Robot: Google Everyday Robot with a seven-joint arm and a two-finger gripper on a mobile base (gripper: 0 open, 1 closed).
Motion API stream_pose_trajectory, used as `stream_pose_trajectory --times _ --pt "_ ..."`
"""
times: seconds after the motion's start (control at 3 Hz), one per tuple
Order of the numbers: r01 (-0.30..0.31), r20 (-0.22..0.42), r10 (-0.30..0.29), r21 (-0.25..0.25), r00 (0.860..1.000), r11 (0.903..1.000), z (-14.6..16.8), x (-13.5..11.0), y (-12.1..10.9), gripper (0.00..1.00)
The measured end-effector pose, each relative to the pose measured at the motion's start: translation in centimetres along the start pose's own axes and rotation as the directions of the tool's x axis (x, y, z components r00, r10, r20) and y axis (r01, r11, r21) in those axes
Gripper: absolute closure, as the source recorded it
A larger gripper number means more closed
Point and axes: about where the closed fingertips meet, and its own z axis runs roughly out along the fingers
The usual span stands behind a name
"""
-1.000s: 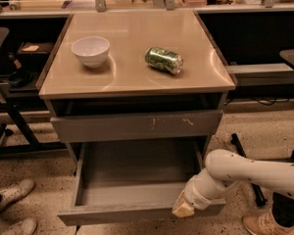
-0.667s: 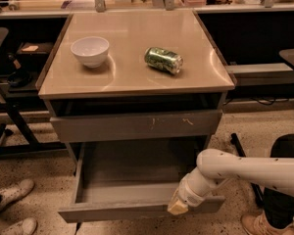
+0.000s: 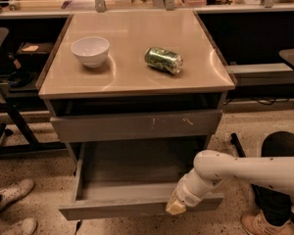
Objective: Close middle drawer
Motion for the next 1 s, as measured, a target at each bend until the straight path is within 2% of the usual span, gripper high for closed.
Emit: stream_pose_trajectory --times 0.33,0.67,1.0 --pt "-0.008 0.011 0.008 0.019 1.000 0.9998 0.1 -0.1 -1.1 1.00" --pt "-0.008 0.011 0.008 0.019 1.000 0.9998 0.1 -0.1 -1.1 1.00" --pt "-0.009 0.020 0.008 0.038 1.000 0.9992 0.0 -0.4 -2.5 1.00"
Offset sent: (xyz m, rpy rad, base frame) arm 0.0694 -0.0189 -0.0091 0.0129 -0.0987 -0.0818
